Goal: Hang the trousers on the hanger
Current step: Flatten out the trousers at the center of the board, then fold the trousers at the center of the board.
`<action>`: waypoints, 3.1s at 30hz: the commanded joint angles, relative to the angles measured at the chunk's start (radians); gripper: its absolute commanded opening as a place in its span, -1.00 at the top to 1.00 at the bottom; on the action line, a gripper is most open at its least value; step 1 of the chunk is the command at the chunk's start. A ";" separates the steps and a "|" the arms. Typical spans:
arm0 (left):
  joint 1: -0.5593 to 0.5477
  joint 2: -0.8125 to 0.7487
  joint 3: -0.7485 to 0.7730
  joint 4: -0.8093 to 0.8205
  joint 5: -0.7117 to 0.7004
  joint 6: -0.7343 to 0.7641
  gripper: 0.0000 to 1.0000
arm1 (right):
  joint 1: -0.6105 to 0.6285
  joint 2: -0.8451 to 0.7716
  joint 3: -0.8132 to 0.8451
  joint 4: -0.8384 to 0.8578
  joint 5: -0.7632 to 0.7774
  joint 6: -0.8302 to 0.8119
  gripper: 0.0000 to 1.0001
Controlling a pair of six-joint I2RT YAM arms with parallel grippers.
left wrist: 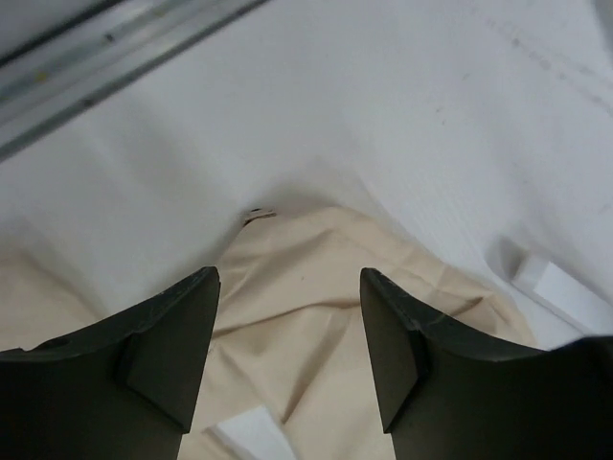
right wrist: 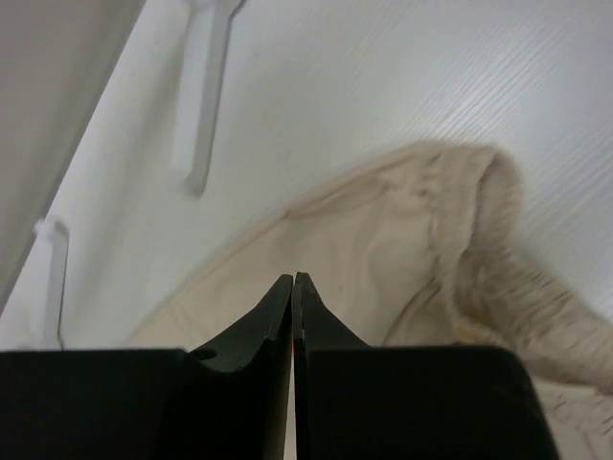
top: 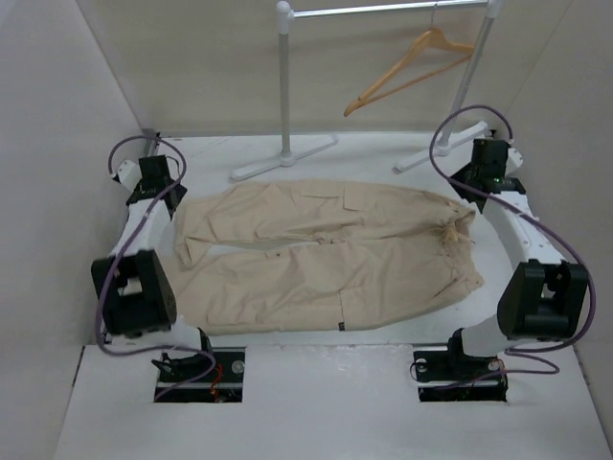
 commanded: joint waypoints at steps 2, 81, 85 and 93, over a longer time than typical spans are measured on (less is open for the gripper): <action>0.022 0.254 0.124 -0.032 0.182 0.005 -0.15 | 0.115 -0.126 -0.164 0.111 -0.068 -0.050 0.83; 0.455 -0.665 -0.504 -0.752 0.006 -0.436 0.15 | 0.635 -0.737 -0.490 -0.175 -0.336 -0.105 -0.39; 0.441 -0.731 -0.555 -0.689 0.013 -0.487 0.14 | 0.632 -0.740 -0.470 -0.208 -0.335 -0.117 -0.40; 0.507 -0.761 -0.638 -0.623 0.016 -0.519 -0.03 | 0.628 -0.737 -0.444 -0.269 -0.336 -0.133 -0.43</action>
